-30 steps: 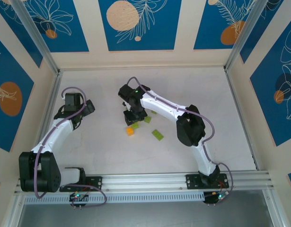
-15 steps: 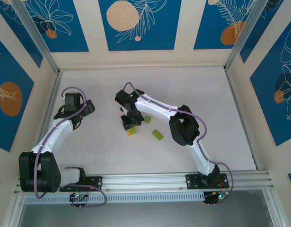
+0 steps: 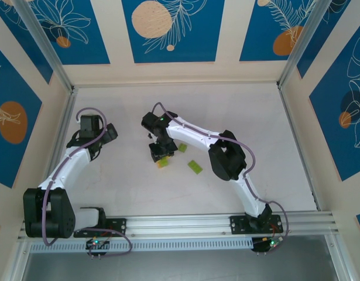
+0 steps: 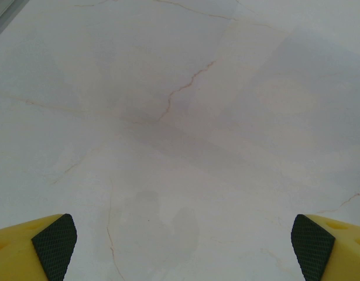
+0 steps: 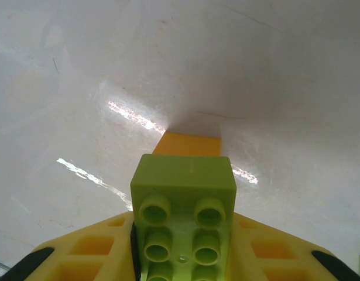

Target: Assemble a carrot with lego

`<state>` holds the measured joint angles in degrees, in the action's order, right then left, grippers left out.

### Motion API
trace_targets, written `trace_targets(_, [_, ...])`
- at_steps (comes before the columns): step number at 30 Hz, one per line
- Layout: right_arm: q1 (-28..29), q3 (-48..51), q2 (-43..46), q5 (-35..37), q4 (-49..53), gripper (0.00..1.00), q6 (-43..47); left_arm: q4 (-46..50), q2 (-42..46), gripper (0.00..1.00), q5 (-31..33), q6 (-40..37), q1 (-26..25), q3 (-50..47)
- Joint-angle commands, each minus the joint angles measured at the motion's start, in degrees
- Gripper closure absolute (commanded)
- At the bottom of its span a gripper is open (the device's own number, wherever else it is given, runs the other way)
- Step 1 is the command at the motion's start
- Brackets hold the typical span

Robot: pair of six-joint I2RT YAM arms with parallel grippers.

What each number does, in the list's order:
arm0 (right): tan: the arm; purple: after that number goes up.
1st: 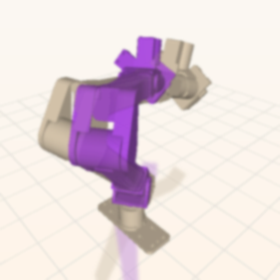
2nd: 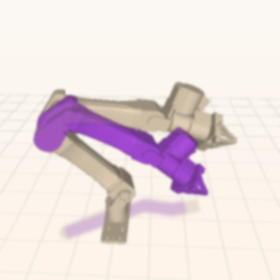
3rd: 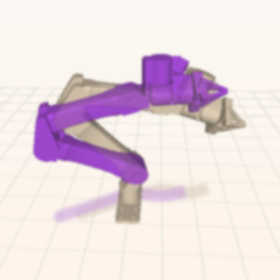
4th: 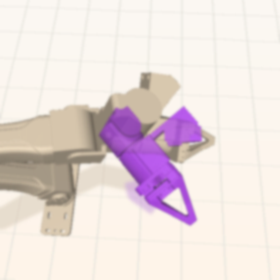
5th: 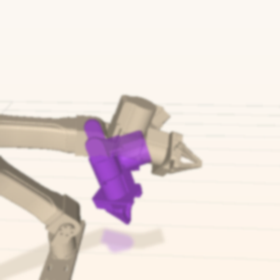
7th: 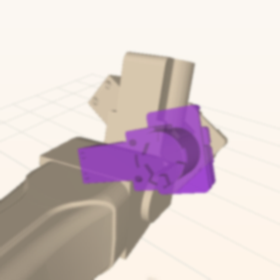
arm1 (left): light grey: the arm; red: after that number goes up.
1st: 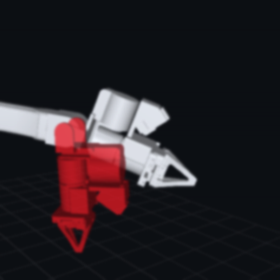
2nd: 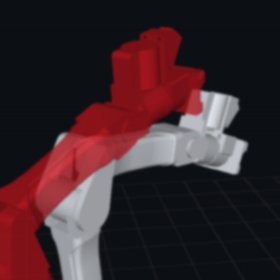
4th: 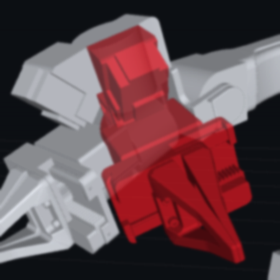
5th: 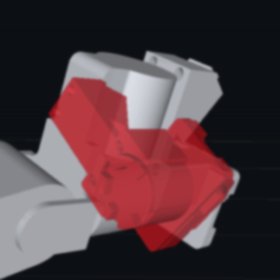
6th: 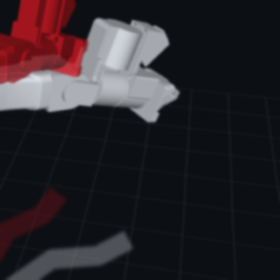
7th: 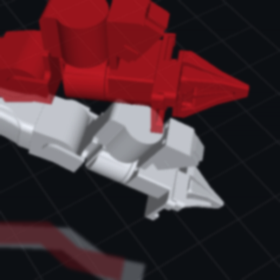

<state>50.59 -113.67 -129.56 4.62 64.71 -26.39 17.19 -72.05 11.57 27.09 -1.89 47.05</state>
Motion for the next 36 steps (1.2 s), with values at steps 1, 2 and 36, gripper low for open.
trace_targets(1, [0.6,-0.2,-1.1,-1.4,0.4,0.65,-1.7,0.1,0.8,0.03,-0.9,0.1,0.5,1.4])
trace_targets(2, [0.7,-0.2,-1.1,-1.5,0.4,0.65,-2.0,0.1,0.8,0.03,-0.9,0.1,0.5,1.4])
trace_targets(36, [2.6,5.2,-3.7,2.4,1.0,0.65,-11.4,0.1,0.9,0.03,-1.7,0.4,0.5,1.5])
